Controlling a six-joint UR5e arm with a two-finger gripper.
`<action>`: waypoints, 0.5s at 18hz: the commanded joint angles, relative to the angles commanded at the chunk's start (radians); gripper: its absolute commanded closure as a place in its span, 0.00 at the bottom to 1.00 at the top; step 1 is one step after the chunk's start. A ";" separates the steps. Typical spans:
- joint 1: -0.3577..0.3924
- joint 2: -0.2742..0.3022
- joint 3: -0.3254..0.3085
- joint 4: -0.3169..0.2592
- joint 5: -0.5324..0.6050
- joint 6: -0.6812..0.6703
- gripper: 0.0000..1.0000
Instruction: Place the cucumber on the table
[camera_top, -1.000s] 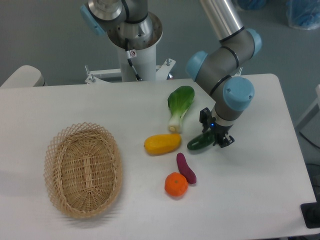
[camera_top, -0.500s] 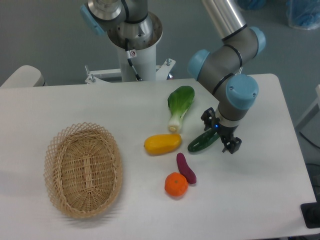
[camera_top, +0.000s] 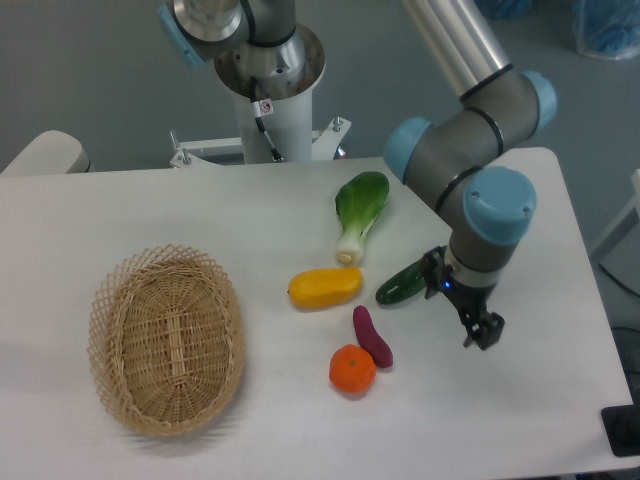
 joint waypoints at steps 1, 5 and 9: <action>-0.002 -0.012 0.017 -0.002 0.002 0.000 0.00; -0.026 -0.060 0.083 -0.009 0.044 -0.049 0.00; -0.046 -0.106 0.137 -0.015 0.048 -0.098 0.00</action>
